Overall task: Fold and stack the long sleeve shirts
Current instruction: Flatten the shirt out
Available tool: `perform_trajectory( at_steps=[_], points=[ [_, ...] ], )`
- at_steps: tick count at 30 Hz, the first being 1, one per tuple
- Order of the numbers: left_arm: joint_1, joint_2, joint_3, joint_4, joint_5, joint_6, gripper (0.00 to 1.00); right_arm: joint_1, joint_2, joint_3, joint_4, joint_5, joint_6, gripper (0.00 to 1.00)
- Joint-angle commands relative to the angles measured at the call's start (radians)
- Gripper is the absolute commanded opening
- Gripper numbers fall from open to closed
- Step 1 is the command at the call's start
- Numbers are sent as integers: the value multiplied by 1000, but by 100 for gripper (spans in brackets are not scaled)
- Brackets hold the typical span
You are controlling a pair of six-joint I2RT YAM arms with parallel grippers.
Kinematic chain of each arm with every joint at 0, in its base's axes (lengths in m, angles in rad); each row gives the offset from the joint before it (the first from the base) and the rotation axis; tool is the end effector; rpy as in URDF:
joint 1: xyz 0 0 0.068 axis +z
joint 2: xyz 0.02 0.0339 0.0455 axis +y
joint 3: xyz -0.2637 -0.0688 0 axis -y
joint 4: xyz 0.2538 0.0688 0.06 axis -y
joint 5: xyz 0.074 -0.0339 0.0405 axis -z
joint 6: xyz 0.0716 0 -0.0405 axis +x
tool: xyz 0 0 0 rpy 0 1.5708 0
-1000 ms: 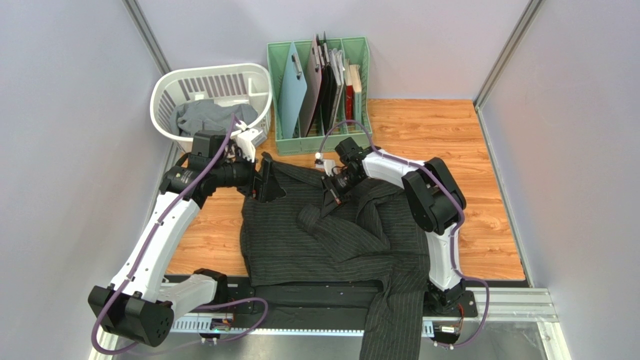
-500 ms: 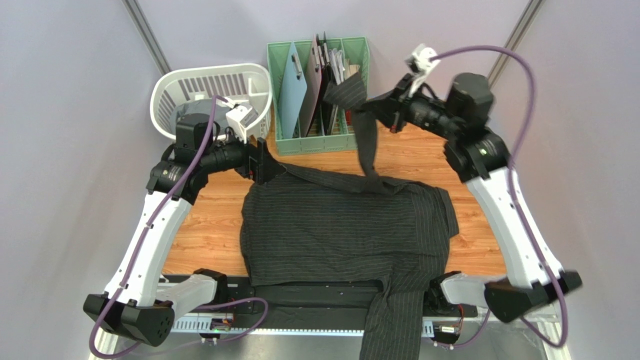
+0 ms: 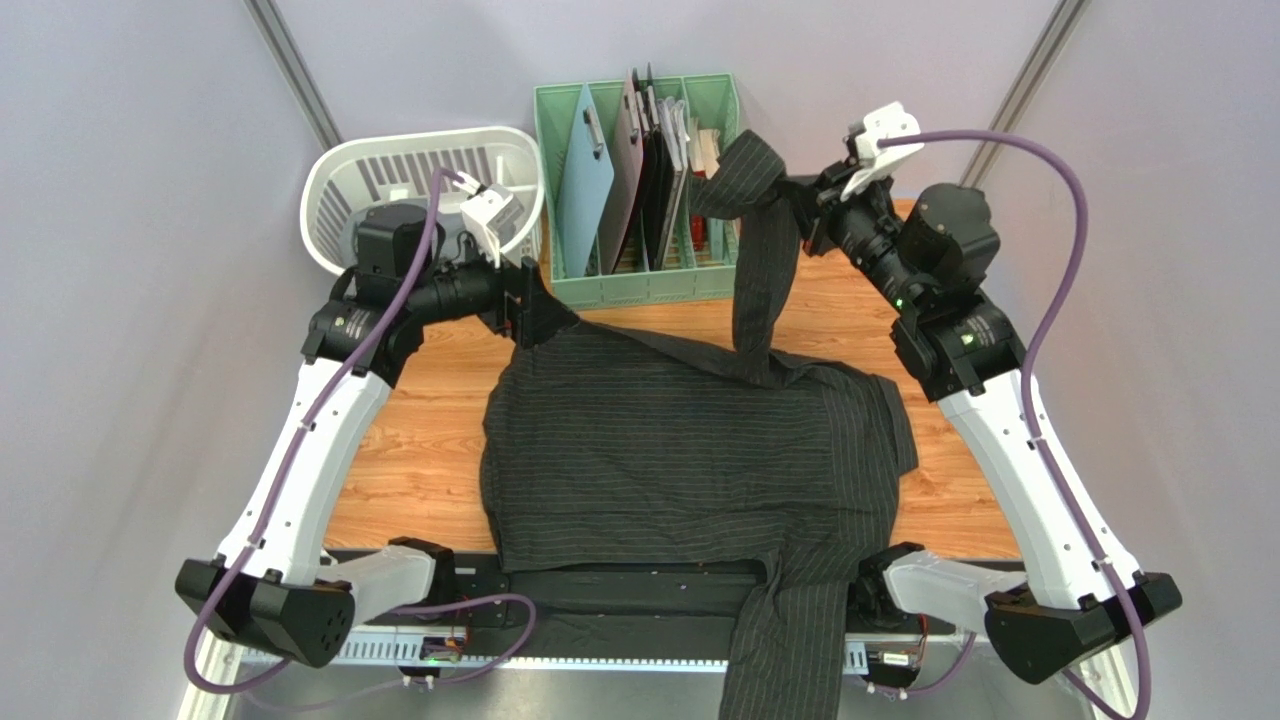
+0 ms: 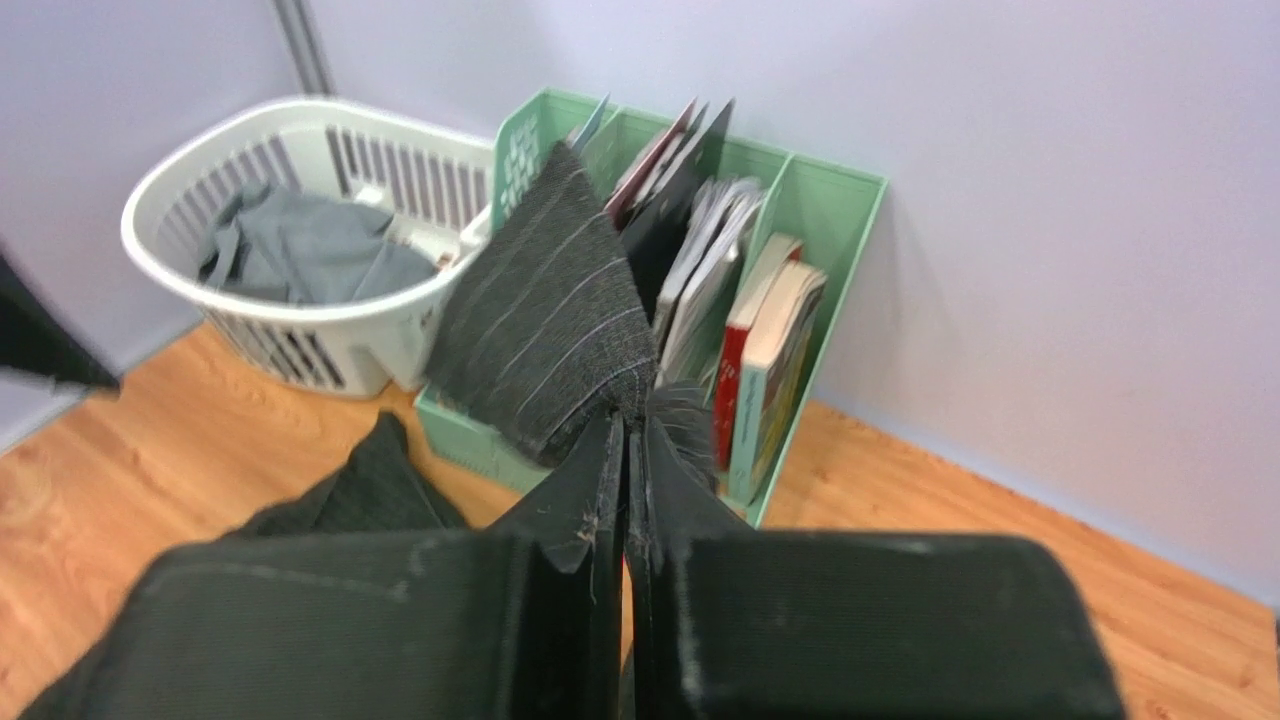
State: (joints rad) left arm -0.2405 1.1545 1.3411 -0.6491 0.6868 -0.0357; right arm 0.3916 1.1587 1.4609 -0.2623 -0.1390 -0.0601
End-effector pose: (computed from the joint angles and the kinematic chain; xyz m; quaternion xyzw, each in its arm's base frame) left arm 0.2489 -0.1078 0.4030 0.2581 0.7784 -0.3518 0.4514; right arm 0.2584 0.1174 0.4937 -0.2036 0.6624 0.1661 0.7015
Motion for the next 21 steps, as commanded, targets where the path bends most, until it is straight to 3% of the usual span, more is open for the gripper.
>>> perform_trajectory(
  at_steps=[1,5,10,15,21],
  points=[
    [-12,63,110,135,117,-305,93,128,-109,-141,83,105,-139,0],
    [-65,42,6,247,109,-611,99,239,-175,-298,173,212,-254,0],
    [-86,31,-173,425,80,-1040,99,360,-202,-427,232,291,-333,0],
    [-89,37,-241,467,36,-1240,99,459,-195,-502,282,343,-404,0],
    [-95,53,-246,289,13,-1369,99,564,-169,-586,368,407,-503,0]
  ],
)
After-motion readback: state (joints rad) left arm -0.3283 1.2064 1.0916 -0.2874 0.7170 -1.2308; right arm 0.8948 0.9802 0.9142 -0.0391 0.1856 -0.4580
